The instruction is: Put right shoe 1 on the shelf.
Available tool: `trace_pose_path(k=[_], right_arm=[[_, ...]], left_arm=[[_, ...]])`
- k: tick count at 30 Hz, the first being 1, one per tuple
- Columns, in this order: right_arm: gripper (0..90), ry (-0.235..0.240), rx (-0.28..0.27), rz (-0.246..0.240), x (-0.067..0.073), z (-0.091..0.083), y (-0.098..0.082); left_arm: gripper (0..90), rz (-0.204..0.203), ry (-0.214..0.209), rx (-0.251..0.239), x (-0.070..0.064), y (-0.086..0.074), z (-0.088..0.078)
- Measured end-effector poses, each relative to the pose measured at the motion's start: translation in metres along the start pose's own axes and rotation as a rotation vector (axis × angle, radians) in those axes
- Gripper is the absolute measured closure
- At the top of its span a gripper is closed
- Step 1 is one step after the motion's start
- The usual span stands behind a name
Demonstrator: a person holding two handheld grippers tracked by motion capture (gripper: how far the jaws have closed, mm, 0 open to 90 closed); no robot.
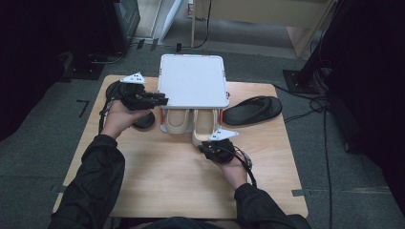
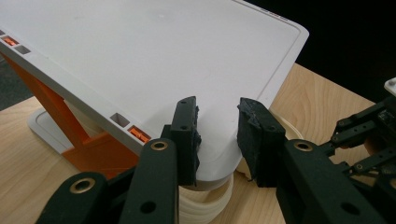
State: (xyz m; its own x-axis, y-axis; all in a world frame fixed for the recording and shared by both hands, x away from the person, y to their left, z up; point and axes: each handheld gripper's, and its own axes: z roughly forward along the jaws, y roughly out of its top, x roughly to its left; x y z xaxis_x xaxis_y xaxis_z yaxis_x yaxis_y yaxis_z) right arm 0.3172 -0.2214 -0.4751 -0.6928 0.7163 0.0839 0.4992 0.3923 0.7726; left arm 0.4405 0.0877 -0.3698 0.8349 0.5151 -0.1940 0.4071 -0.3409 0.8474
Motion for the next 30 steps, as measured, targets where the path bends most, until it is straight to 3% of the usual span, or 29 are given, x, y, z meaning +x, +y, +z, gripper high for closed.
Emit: trace_pose_path(k=[3, 11, 17, 25, 30], right_arm=[[73.4, 0.013, 0.002, 0.026, -0.004, 0.002, 0.001], [73.7, 0.021, -0.007, 0.003, -0.003, 0.011, 0.008], [73.9, -0.004, -0.005, -0.008, -0.005, 0.013, 0.011], [72.7, -0.046, -0.022, 0.030, -0.019, 0.010, 0.013], [72.5, -0.045, -0.026, 0.048, -0.025, 0.012, 0.015]], left_arm=[[68.8, 0.001, 0.001, 0.000, 0.000, 0.000, 0.000], [68.8, 0.000, 0.000, -0.002, 0.000, 0.000, 0.000], [69.3, 0.004, 0.004, -0.001, 0.000, 0.000, 0.000], [71.6, -0.001, 0.010, -0.003, 0.000, 0.000, 0.000], [71.6, -0.003, 0.008, -0.002, 0.000, 0.000, 0.000]])
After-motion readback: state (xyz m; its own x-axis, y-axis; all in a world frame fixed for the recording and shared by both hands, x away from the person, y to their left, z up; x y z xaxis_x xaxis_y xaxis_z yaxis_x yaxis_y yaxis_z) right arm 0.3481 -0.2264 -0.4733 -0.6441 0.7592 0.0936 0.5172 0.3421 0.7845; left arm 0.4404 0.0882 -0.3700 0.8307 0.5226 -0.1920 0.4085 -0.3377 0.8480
